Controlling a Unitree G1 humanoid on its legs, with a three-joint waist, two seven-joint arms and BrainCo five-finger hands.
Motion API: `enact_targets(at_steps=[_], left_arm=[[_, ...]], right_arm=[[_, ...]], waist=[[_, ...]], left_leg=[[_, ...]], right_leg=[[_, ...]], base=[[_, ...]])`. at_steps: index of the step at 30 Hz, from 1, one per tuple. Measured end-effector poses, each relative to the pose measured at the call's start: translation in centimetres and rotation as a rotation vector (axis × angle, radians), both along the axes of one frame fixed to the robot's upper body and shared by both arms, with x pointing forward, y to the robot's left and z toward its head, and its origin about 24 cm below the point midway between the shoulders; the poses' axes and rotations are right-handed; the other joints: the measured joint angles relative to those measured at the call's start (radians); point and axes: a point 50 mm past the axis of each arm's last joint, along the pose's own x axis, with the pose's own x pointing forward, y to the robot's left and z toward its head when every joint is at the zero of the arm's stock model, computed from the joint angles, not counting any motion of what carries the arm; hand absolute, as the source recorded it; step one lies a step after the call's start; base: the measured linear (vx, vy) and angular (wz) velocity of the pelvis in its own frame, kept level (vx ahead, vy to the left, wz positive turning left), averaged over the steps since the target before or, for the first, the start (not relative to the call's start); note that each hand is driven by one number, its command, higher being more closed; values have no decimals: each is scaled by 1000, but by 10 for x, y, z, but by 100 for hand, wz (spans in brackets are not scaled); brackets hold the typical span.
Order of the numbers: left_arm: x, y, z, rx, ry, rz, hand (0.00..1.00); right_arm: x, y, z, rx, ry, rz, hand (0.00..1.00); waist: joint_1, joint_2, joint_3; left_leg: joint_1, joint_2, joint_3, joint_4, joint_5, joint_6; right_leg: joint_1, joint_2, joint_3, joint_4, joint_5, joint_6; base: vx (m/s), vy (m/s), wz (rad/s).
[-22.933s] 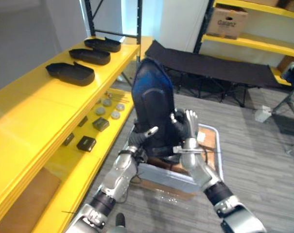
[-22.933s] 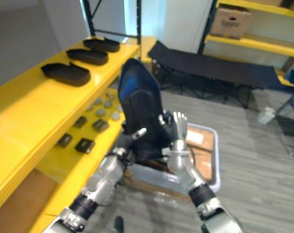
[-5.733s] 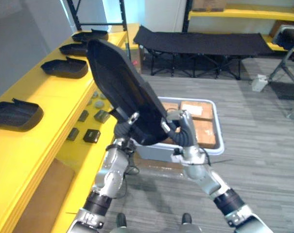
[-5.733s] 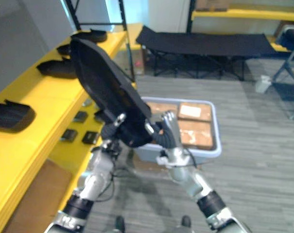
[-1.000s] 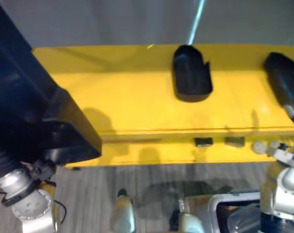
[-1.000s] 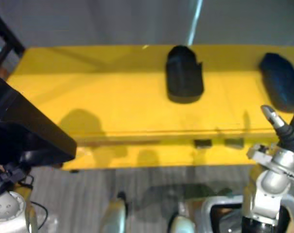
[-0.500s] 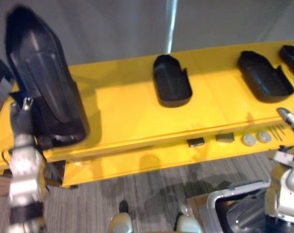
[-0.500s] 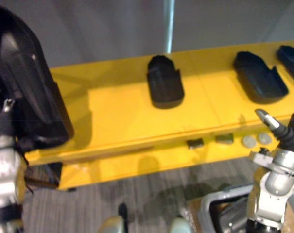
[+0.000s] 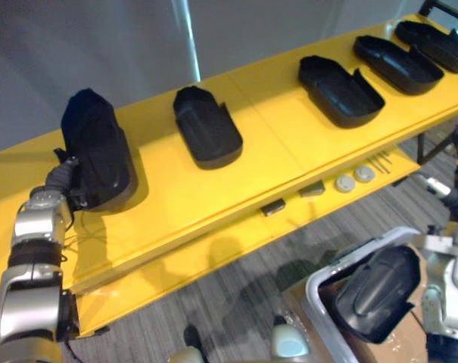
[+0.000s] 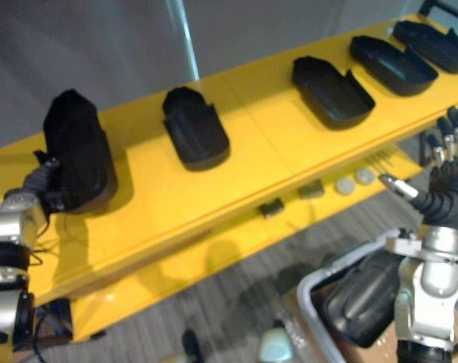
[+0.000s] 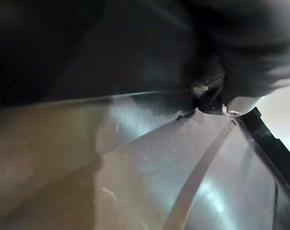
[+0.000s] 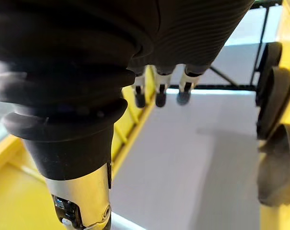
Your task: Walk over and take plastic housings, then place them on the shelf
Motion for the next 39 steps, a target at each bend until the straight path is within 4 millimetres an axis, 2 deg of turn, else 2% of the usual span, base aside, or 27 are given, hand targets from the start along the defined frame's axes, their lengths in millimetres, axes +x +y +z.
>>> enact_targets(at_steps=[3,11,16,25,39], left_arm=[[2,-1,3,24,52,15,100],[-8,14,-9,174,279,72,100],[-14,22,-8,282,379,94,100],[-8,25,12,313,339,102,100],[-11,30,14,286,295,253,100]], right_arm=[[3,4,-3,4,19,22,0],[1,4,-11,26,54,37,0],[3,6,-19,30,91,54,0],[5,11,-23,46,106,85,0],[8,15,-26,63,116,114,0]], waist=[[-14,0,0],[-18,7,0],[-22,16,-3],[-29,17,-4],[-61,22,-1]], left_leg=[[1,6,22,1,-1,1],[-16,4,28,11,-3,6],[0,-8,30,-38,33,1],[-2,-13,30,-38,36,5],[-18,-14,49,-38,39,9]], right_leg=[[-4,7,21,-22,34,3],[2,-3,29,-64,44,14],[0,-5,27,-68,49,19],[0,-7,29,-72,59,17],[-28,-5,52,-72,65,18]], base=[[-32,19,-18],[-76,-11,-4],[-38,-6,2],[0,0,0],[-17,-6,-3]])
